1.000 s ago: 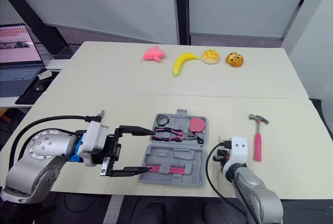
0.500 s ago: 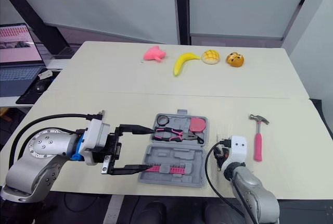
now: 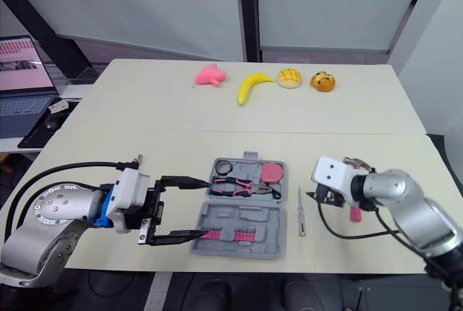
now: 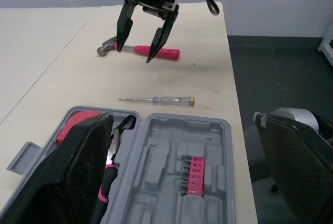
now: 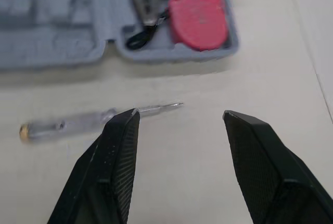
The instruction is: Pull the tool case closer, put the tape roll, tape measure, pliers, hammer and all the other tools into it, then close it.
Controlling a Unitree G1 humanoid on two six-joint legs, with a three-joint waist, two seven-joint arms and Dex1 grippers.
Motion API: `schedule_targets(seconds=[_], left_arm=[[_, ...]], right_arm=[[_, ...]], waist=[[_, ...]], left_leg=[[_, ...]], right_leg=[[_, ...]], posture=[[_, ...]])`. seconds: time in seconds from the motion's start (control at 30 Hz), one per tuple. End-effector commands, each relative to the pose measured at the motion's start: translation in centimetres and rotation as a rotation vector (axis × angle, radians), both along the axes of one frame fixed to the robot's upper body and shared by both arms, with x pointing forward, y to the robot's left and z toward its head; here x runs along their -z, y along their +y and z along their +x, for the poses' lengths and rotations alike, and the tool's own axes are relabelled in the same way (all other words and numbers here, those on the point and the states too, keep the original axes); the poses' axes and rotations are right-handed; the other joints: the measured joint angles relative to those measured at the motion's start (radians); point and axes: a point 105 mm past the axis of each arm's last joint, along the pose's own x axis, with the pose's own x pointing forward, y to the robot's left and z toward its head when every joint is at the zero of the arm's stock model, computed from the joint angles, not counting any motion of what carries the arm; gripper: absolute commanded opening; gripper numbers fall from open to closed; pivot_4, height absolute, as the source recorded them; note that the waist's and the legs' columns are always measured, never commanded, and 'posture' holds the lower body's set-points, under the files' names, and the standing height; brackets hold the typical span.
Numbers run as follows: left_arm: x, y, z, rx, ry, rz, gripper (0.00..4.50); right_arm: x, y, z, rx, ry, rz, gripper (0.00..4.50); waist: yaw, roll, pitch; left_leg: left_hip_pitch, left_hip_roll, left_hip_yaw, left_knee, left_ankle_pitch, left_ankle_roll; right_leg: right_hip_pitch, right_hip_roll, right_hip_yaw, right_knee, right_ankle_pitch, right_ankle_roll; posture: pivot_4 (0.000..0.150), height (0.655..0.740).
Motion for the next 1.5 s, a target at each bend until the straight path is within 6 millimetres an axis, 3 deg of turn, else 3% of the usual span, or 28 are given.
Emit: schedule_targets(seconds=[0.03,0.17,0.3,0.87,1.37,1.5], left_arm=[[-0.4,-0.3,-0.5,0.015,-0.024,0.022,4.50],[-0.1,-0.5,-0.5,0.011,-0.024,0.025,4.50],[0.1,-0.7,-0.5,0.004,-0.024,0.033,4.50],[0.6,-1.2,-0.8,-0.020,-0.027,0.029,4.50],[0.8,-1.5,-0.6,-0.022,-0.029,0.017,4.50],[1.0,-1.5,-0.6,-0.022,-0.030,0.016,4.50]], right_arm=[[0.6,0.6,-0.5,-0.340,0.032,-0.238,2.72],[1.4,1.7,-0.1,-0.586,0.056,-0.400,2.72],[2.3,3.2,0.5,-0.704,0.064,-0.466,2.72],[6.0,3.3,2.9,-0.845,0.042,-0.622,2.72],[6.5,4.0,2.3,-0.873,0.018,-0.526,0.38],[5.5,3.5,1.9,-0.837,0.040,-0.497,0.30]], waist=[[-0.002,0.000,0.000],[-0.004,-0.001,0.001],[-0.002,-0.001,0.001],[-0.001,-0.001,0.000],[-0.003,-0.002,0.000],[-0.001,-0.002,0.000]], left_leg=[[0.000,0.000,0.000,0.000,0.000,0.000],[-0.001,0.000,0.001,0.000,0.000,0.000],[-0.001,0.000,0.000,0.000,0.000,0.000],[0.000,0.000,-0.001,0.002,0.000,-0.001],[0.015,0.000,0.000,0.002,0.001,-0.001],[0.015,0.000,0.000,0.002,0.001,-0.001]], right_leg=[[0.000,0.000,0.000,0.000,0.000,0.000],[0.000,-0.001,0.000,0.000,0.000,0.000],[0.000,-0.001,-0.001,0.000,0.000,0.000],[0.000,-0.001,-0.001,0.002,0.001,-0.001],[0.015,0.000,0.001,0.002,0.000,-0.001],[0.015,0.000,0.001,0.002,0.000,-0.001]], posture=[[0.150,0.7400],[0.150,0.7400],[0.150,0.7400],[0.150,0.7400],[0.150,0.7400],[0.150,0.7400]])
